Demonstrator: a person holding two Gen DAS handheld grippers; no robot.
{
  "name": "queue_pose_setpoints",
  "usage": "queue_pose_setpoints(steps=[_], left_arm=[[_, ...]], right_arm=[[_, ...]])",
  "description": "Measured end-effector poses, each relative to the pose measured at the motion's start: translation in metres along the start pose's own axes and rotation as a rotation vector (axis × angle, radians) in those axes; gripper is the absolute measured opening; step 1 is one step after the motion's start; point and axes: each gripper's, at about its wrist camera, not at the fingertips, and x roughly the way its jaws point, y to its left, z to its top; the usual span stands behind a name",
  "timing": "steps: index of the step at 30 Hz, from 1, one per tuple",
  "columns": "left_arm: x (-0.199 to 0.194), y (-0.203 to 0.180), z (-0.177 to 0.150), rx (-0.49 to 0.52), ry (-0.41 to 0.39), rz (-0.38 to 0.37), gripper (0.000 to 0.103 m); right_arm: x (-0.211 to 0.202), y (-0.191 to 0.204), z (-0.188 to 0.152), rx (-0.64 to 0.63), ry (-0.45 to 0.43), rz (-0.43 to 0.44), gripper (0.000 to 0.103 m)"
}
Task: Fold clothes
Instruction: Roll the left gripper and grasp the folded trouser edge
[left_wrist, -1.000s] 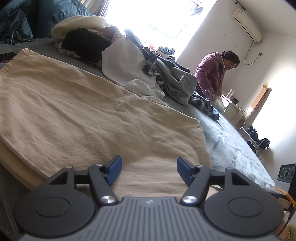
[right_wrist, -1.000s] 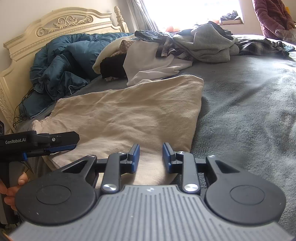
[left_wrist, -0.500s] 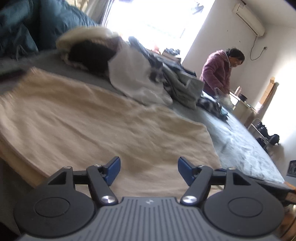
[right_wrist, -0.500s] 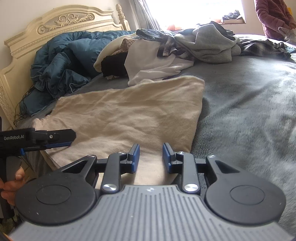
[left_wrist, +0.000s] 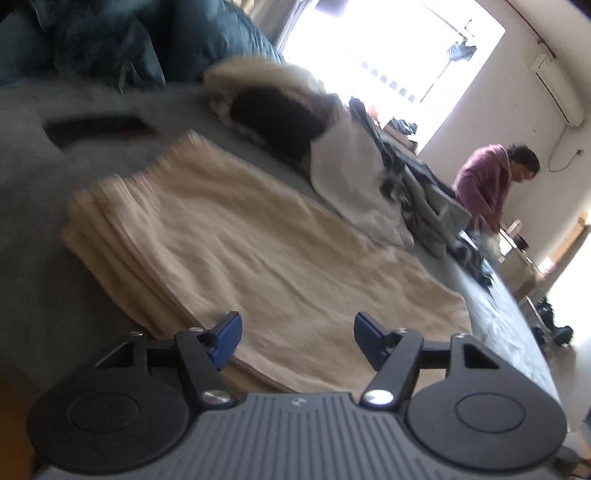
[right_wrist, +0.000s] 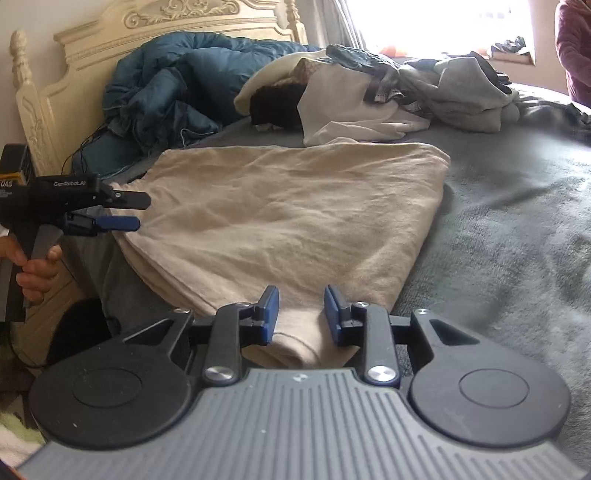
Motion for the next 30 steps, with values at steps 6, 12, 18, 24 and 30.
queue_pose_setpoints(steps=[6, 12, 18, 24, 30], left_arm=[[-0.054, 0.010, 0.036, 0.092, -0.076, 0.124, 0.071], [-0.116, 0.029, 0.082, 0.112, -0.181, 0.271, 0.082], [-0.077, 0.048, 0.043, -0.053, -0.065, 0.117, 0.084], [-0.040, 0.062, -0.001, -0.195, -0.030, 0.028, 0.084], [-0.022, 0.075, -0.018, -0.301, -0.084, -0.006, 0.086]], right_arm=[[-0.007, 0.009, 0.005, -0.091, -0.020, 0.022, 0.027], [0.003, -0.004, 0.007, -0.015, -0.005, 0.043, 0.027], [0.004, 0.014, 0.017, -0.064, -0.064, 0.070, 0.027], [0.027, 0.010, 0.013, -0.032, 0.029, 0.077, 0.027], [0.017, 0.008, 0.020, -0.031, 0.028, 0.034, 0.027]])
